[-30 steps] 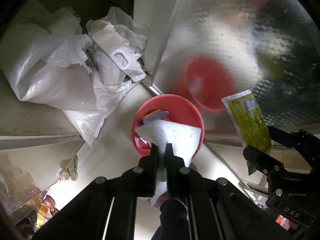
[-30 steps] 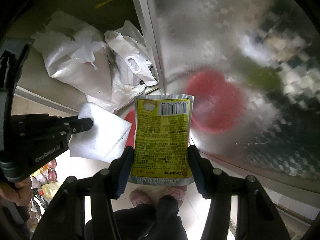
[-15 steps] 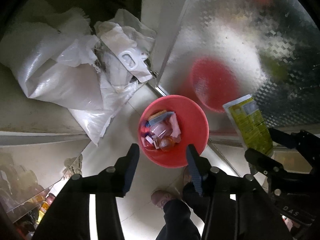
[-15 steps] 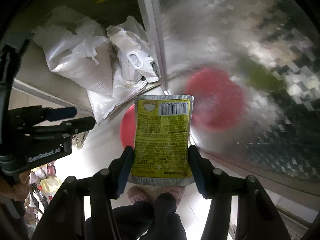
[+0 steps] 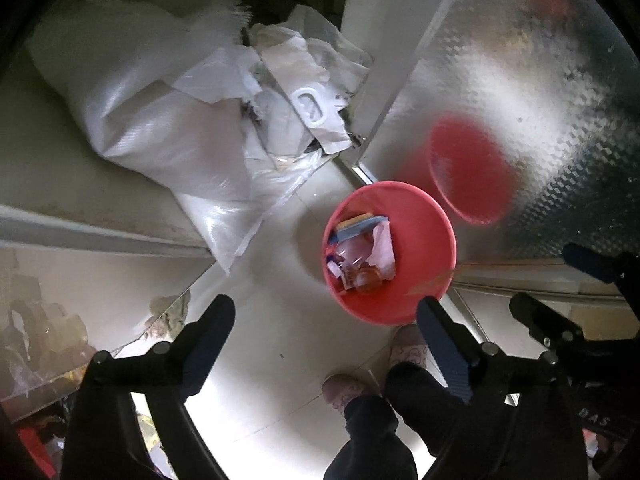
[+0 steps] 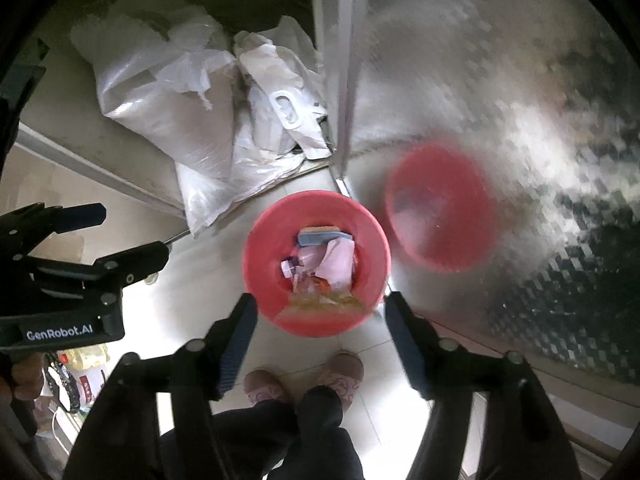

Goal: Collect trash
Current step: 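Raise both grippers back up and move the right gripper to the white scoop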

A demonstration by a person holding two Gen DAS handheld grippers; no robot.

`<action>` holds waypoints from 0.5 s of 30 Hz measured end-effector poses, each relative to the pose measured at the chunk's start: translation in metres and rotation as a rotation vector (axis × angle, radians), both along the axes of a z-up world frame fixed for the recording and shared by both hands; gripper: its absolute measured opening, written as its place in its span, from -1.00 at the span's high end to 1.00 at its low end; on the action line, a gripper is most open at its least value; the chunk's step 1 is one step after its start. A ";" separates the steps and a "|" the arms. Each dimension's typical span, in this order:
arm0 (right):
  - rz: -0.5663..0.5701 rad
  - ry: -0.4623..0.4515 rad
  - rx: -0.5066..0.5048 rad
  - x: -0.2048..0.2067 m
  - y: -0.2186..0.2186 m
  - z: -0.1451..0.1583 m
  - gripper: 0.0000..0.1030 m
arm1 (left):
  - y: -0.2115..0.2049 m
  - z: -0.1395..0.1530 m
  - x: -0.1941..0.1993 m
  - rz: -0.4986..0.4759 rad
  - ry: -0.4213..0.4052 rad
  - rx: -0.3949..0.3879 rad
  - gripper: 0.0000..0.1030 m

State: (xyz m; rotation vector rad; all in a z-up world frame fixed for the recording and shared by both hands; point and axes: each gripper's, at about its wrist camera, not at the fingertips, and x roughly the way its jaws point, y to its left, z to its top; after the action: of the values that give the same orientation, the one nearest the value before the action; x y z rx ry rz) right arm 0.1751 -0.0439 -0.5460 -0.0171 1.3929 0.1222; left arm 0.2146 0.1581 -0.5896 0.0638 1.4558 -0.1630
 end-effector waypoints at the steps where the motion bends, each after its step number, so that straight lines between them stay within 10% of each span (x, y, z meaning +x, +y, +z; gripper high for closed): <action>1: 0.001 -0.001 -0.004 -0.001 0.001 0.004 -0.52 | 0.001 0.006 -0.002 0.003 -0.002 0.002 -0.77; 15: 0.024 -0.074 0.014 -0.027 0.014 0.141 -0.81 | 0.016 0.176 -0.026 0.032 -0.122 0.004 -0.87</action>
State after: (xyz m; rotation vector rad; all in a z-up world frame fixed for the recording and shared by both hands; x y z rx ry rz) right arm 0.1483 -0.0300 -0.4046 -0.0261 1.3185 0.1498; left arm 0.1889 0.1737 -0.4135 0.0530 1.3345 -0.1282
